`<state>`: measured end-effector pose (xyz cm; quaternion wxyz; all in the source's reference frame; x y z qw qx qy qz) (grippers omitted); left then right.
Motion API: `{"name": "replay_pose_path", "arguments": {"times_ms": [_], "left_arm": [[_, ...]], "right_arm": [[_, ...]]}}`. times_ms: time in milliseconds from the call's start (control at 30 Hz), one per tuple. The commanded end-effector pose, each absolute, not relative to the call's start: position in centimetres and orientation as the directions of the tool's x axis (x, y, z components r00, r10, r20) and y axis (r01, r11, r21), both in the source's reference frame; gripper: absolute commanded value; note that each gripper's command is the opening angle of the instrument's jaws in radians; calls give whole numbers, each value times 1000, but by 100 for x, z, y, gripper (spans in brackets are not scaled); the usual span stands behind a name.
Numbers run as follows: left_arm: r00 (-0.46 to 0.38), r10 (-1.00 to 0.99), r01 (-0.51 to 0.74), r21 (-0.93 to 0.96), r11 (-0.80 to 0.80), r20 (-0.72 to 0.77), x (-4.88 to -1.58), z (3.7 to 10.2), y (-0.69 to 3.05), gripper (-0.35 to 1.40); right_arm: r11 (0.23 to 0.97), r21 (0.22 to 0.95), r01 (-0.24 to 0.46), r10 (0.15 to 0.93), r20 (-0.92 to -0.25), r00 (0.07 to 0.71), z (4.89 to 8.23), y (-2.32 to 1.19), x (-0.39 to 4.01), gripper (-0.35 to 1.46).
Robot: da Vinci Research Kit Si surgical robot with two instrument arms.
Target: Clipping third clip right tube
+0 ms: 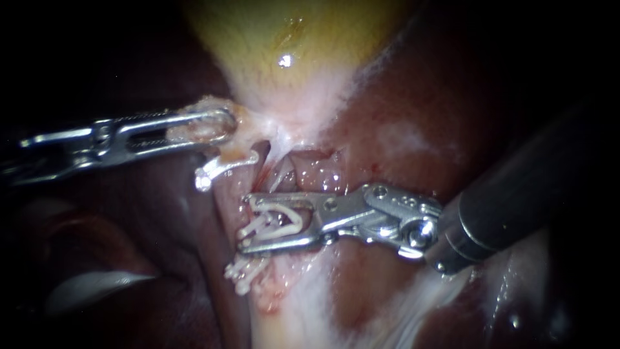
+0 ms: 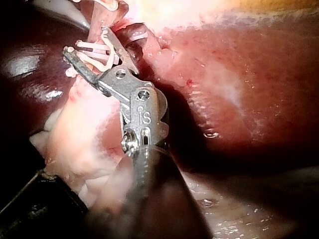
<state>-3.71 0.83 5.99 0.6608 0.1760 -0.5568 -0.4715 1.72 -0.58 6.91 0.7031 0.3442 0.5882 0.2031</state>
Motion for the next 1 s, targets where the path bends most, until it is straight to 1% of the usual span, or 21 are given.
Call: {"name": "replay_pose_path", "arguments": {"times_ms": [33,500,1000], "left_arm": [[-65,-819,427,758,493,570,-371,599,83,-35],[-65,-819,426,758,494,570,-371,599,83,-35],[-64,-819,426,758,494,570,-369,599,83,-35]], "right_arm": [[681,723,119,690,-688,226,691,-57,172,50],[681,723,122,690,-688,226,691,-58,169,50],[677,724,131,690,-686,229,686,-54,137,50]]}}
